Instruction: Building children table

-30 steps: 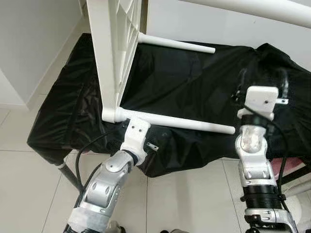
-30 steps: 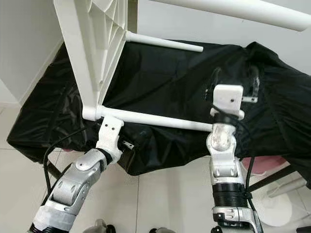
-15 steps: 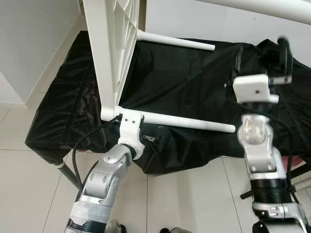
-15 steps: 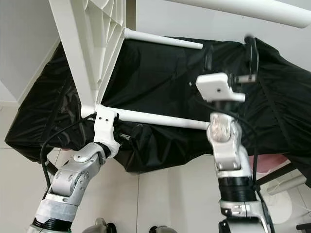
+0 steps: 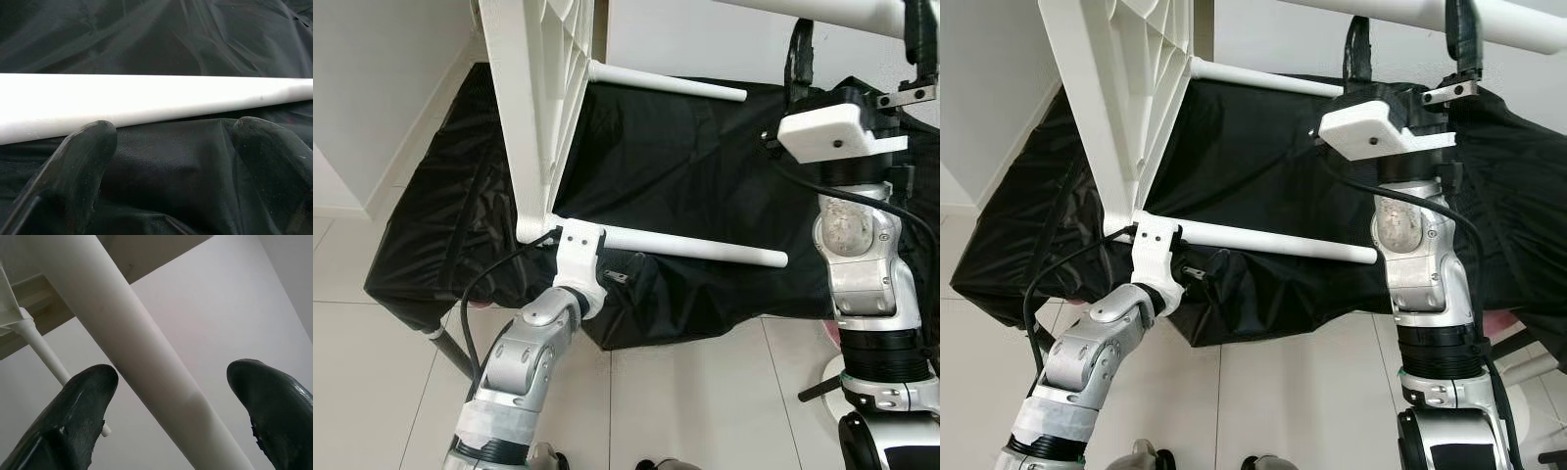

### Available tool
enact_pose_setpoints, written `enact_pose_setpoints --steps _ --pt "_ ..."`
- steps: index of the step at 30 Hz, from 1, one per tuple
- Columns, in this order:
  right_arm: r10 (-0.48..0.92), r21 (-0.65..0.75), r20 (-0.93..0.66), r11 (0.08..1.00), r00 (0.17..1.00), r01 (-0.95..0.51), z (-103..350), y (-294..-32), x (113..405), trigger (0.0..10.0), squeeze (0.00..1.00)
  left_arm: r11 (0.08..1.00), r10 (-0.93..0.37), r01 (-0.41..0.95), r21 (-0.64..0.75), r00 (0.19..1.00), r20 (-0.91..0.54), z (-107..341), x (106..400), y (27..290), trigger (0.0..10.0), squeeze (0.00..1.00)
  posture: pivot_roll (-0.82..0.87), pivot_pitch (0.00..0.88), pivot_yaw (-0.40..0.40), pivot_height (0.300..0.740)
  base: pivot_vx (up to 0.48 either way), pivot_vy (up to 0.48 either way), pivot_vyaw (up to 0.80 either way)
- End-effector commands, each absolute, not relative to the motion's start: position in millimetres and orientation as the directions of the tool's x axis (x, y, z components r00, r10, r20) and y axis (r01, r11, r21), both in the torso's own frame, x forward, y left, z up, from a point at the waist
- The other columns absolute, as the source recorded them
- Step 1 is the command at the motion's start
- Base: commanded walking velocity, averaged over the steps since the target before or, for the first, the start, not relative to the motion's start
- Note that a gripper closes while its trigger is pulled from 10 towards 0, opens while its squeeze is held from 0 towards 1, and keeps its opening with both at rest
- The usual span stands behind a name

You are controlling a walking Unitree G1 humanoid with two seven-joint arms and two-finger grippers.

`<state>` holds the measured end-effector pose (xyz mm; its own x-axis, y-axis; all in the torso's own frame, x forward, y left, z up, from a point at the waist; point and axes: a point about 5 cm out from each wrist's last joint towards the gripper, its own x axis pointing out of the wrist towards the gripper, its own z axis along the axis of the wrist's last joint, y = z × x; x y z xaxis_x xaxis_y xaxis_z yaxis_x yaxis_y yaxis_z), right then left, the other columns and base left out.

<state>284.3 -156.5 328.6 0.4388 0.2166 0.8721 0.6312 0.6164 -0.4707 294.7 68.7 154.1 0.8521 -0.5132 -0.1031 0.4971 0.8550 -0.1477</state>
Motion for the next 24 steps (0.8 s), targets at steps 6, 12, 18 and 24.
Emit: enact_pose_setpoints --steps 6,12,18,24 --pt "0.275 -0.53 0.839 0.607 0.469 0.593 354 -140 287 10.0 0.0 0.841 -0.535 0.515 -0.164 0.837 -0.116 153 297 65 10.0 0.0 0.0 0.098 -0.034 0.74 0.0 0.0 0.0" --pt "0.288 -0.554 0.821 0.61 0.493 0.566 357 -137 289 10.0 0.0 0.834 -0.543 0.52 -0.186 0.833 -0.108 154 298 63 10.0 0.0 -0.01 0.1 -0.041 0.74 0.0 0.0 0.0" --pt "0.286 -0.572 0.808 0.592 0.515 0.568 355 -136 290 10.0 0.0 0.826 -0.521 0.478 -0.298 0.85 -0.08 163 304 63 10.0 0.0 -0.01 0.107 -0.04 0.74 0.0 0.0 0.0" --pt "0.277 -0.588 0.792 0.587 0.544 0.557 351 -137 291 10.0 0.0 0.799 -0.487 0.429 -0.422 0.873 -0.036 177 315 65 10.0 0.0 -0.01 0.109 -0.034 0.74 0.0 0.0 0.0"
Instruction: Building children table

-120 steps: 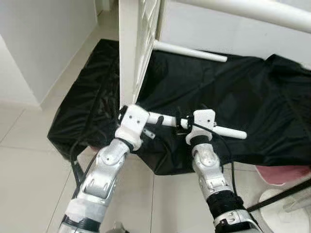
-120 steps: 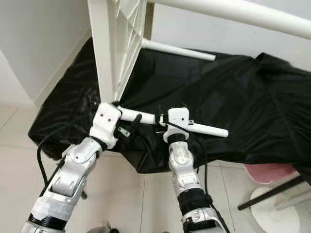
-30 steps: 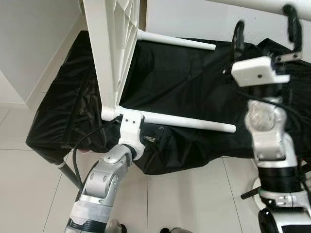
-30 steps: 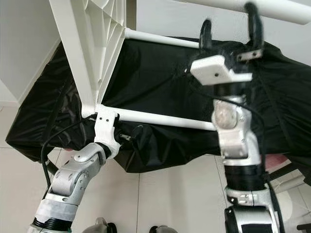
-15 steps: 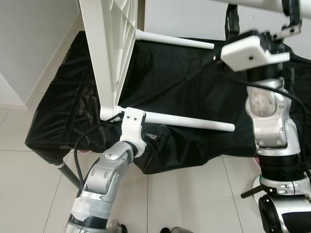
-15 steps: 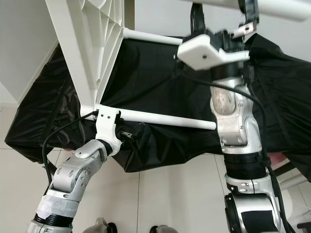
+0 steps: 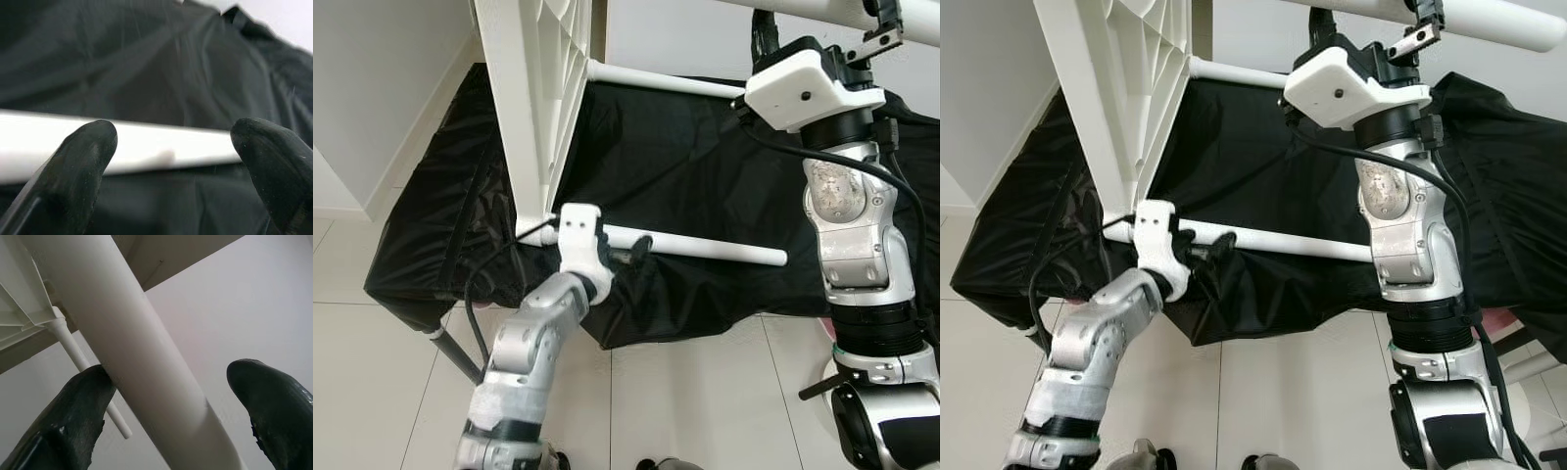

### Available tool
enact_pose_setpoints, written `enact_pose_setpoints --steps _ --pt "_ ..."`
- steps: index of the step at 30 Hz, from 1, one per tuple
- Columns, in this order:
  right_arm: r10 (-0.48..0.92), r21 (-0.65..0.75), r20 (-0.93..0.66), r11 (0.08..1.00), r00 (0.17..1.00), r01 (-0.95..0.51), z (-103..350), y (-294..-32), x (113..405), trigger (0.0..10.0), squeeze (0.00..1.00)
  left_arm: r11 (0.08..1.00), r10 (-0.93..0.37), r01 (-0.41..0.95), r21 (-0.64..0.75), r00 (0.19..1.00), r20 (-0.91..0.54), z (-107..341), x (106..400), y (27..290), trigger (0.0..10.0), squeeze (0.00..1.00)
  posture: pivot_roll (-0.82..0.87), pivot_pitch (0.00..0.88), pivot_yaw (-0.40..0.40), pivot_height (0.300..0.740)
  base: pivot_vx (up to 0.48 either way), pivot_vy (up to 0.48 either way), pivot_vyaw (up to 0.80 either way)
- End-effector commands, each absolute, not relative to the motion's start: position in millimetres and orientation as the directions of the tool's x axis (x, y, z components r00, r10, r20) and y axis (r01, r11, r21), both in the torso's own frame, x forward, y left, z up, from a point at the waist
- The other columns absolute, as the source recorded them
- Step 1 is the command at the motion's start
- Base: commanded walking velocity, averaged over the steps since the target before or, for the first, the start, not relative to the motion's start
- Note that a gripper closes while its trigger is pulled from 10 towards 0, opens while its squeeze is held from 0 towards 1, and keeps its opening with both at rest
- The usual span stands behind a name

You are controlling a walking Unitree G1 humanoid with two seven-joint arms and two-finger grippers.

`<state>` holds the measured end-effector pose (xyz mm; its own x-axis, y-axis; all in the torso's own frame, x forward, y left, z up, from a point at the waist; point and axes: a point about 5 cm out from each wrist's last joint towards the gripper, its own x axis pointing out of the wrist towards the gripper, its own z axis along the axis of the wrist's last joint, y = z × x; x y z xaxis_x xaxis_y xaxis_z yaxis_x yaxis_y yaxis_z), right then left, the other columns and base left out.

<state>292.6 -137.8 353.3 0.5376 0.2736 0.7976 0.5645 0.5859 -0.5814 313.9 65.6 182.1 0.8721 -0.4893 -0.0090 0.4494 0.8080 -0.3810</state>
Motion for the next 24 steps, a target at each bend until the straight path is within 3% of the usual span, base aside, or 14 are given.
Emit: enact_pose_setpoints --steps 1,17,24 --pt "0.274 -0.591 0.788 0.585 0.551 0.556 349 -137 291 10.0 0.0 0.784 -0.482 0.418 -0.459 0.876 -0.025 180 317 66 10.0 0.0 -0.01 0.11 -0.032 0.74 0.0 0.0 0.0" --pt "0.24 -0.583 0.79 0.577 0.564 0.571 340 -139 287 10.0 0.0 0.74 -0.407 0.21 -0.639 0.896 -0.176 167 335 75 10.0 0.0 -0.02 0.121 -0.004 0.74 0.0 0.0 0.0" --pt "0.236 -0.572 0.802 0.568 0.548 0.592 343 -138 284 10.0 0.0 0.688 -0.372 0.141 -0.712 0.911 -0.179 169 347 78 10.0 0.0 -0.02 0.123 0.003 0.74 0.0 0.0 0.0"
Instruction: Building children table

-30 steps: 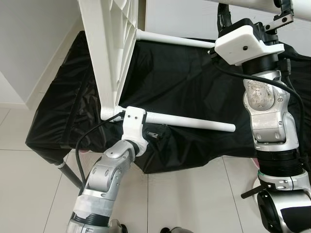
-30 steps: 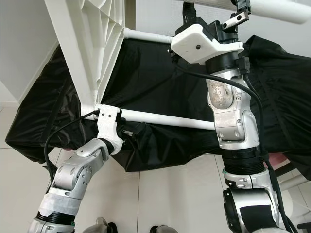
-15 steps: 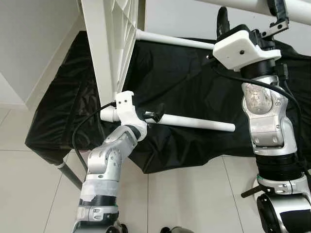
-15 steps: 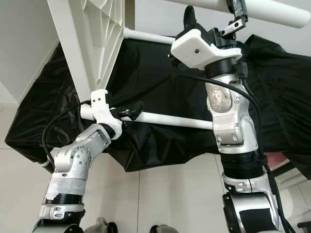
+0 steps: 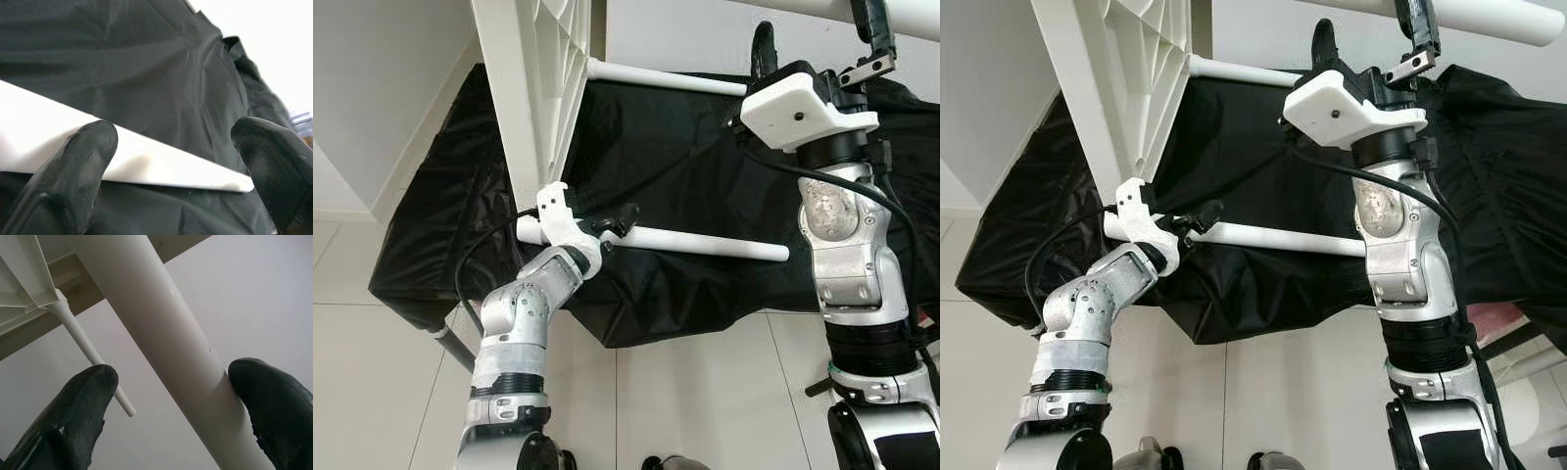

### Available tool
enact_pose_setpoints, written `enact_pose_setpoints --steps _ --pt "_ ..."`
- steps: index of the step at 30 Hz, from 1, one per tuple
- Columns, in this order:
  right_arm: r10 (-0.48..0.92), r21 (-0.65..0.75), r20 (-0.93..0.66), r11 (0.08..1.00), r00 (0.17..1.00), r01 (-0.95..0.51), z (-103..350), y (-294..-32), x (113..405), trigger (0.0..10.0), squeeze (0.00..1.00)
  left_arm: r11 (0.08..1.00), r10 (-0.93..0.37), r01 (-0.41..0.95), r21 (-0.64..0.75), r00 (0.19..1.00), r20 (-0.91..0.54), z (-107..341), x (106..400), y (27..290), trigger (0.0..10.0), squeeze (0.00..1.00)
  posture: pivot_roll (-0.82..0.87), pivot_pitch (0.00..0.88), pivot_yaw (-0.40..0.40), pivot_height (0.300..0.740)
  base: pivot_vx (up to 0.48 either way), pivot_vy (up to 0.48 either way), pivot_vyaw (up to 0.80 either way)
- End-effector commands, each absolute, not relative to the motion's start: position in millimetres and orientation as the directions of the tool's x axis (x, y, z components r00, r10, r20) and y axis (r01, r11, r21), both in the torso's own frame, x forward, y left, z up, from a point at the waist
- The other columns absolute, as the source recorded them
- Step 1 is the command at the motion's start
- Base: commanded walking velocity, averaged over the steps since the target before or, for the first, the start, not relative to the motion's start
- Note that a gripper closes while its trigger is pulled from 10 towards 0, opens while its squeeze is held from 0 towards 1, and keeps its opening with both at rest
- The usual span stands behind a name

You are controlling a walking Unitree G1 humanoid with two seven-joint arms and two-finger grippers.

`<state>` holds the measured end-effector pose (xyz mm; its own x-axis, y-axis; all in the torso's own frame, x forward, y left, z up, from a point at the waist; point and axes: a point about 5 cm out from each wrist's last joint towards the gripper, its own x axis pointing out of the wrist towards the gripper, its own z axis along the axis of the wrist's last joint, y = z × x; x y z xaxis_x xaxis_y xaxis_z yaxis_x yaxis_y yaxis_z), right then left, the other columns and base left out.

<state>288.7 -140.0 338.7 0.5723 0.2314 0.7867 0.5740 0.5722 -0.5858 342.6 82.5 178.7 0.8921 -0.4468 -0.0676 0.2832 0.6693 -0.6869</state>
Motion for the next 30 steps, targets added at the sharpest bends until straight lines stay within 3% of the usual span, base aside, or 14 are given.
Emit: enact_pose_setpoints --steps 1,8,15,18,30 --pt "0.236 -0.572 0.802 0.568 0.548 0.592 343 -138 284 10.0 0.0 0.688 -0.372 0.141 -0.712 0.911 -0.179 169 347 78 10.0 0.0 -0.02 0.123 0.003 0.74 0.0 0.0 0.0" --pt "0.238 -0.568 0.808 0.559 0.539 0.604 346 -139 283 10.0 0.0 0.694 -0.31 0.057 -0.717 0.923 -0.227 171 341 94 10.0 0.0 -0.03 0.125 0.008 0.74 0.0 0.0 0.0" --pt "0.233 -0.574 0.802 0.556 0.549 0.601 342 -139 284 10.0 0.0 0.717 -0.371 0.162 -0.678 0.912 -0.174 182 323 99 10.0 0.0 -0.02 0.127 0.004 0.74 0.0 0.0 0.0" --pt "0.235 -0.572 0.803 0.558 0.548 0.6 342 -139 284 10.0 0.0 0.741 -0.373 0.148 -0.655 0.902 -0.218 173 317 106 10.0 0.0 -0.01 0.129 -0.002 0.74 0.0 0.0 0.0" --pt "0.244 -0.579 0.799 0.56 0.55 0.593 341 -137 287 10.0 0.0 0.755 -0.362 0.077 -0.652 0.877 -0.316 161 311 99 10.0 0.0 0.0 0.125 -0.013 0.74 0.0 0.0 0.0"
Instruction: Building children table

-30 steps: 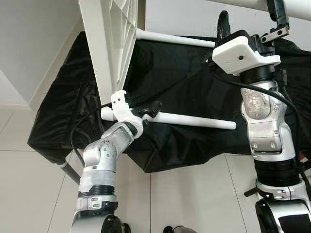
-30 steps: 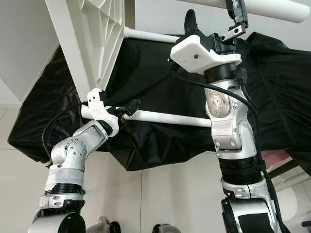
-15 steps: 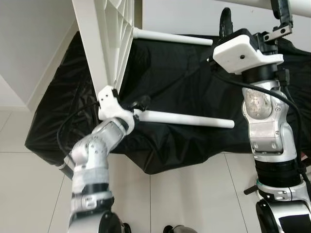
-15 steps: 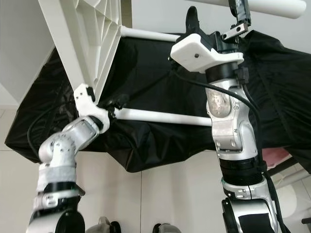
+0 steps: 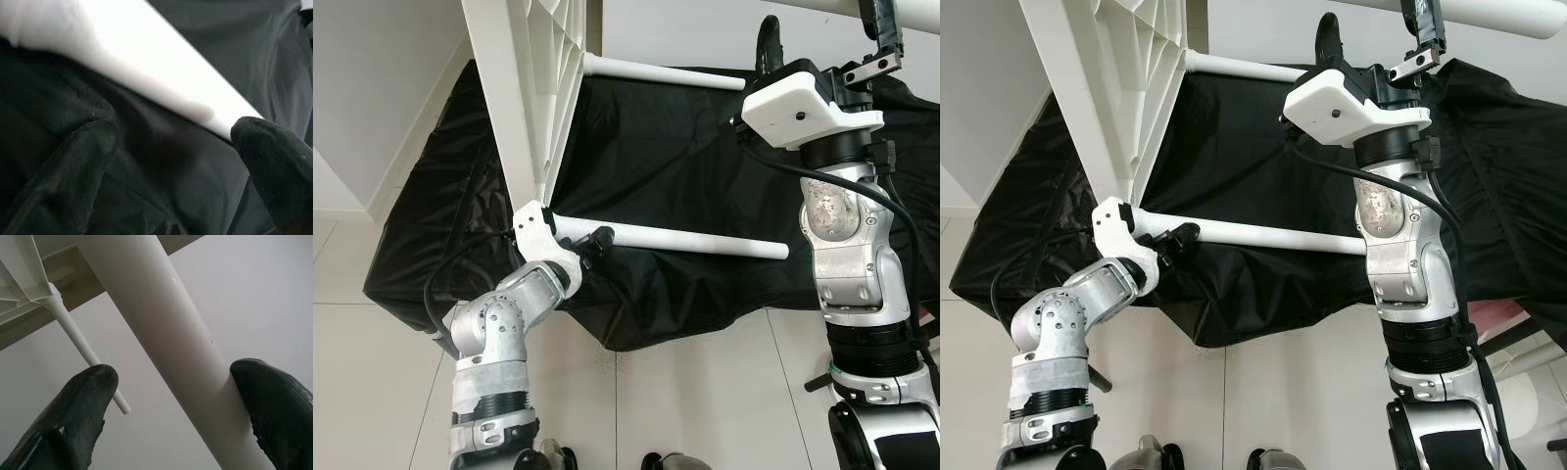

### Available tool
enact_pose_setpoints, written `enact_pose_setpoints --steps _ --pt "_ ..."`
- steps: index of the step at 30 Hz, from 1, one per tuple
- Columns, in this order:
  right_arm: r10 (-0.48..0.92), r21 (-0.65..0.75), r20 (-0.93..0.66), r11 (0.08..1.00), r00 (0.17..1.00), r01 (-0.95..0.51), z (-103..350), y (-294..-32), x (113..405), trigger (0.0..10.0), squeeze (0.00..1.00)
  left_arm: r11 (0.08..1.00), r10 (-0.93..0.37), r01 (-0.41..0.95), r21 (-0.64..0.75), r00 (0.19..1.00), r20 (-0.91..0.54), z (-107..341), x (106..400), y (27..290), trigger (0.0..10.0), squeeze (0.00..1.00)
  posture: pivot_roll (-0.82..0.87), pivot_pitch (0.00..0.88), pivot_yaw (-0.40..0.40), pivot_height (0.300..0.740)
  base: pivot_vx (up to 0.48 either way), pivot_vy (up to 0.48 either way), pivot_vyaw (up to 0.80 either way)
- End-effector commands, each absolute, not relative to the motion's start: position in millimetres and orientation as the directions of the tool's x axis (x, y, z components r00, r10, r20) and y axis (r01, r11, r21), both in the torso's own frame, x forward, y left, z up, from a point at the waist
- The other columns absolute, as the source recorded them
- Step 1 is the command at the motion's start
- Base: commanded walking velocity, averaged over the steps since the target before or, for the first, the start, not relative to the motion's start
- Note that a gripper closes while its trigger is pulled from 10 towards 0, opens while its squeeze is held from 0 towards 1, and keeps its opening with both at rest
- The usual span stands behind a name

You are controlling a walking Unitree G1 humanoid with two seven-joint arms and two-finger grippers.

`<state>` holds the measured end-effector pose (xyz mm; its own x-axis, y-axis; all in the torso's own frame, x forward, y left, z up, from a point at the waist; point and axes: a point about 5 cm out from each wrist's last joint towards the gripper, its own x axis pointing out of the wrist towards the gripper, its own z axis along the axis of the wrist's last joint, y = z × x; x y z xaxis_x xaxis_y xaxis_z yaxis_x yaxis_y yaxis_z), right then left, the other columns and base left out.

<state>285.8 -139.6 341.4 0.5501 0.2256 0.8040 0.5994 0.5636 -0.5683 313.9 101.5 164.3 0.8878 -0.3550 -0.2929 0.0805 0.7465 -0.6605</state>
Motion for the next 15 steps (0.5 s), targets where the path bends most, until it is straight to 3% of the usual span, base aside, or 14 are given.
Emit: enact_pose_setpoints --steps 1,13,14,15 --pt "0.245 -0.578 0.799 0.562 0.549 0.592 341 -136 287 10.0 0.0 0.746 -0.341 0.053 -0.664 0.887 -0.312 160 314 100 10.0 0.0 0.0 0.123 -0.015 0.74 0.0 0.0 0.0" --pt "0.26 -0.593 0.794 0.53 0.549 0.607 343 -136 288 10.0 0.0 0.718 -0.342 0.067 -0.692 0.901 -0.268 172 338 84 10.0 0.0 -0.01 0.113 -0.02 0.74 0.0 0.0 0.0" --pt "0.255 -0.595 0.797 0.488 0.548 0.639 345 -138 287 4.7 0.0 0.717 -0.353 0.076 -0.693 0.897 -0.266 174 340 79 10.0 0.0 -0.01 0.113 -0.02 0.74 0.0 0.0 0.0" --pt "0.255 -0.595 0.797 0.488 0.548 0.639 345 -138 287 4.7 0.0 0.717 -0.353 0.076 -0.693 0.897 -0.266 174 340 79 10.0 0.0 -0.01 0.113 -0.02 0.74 0.0 0.0 0.0"
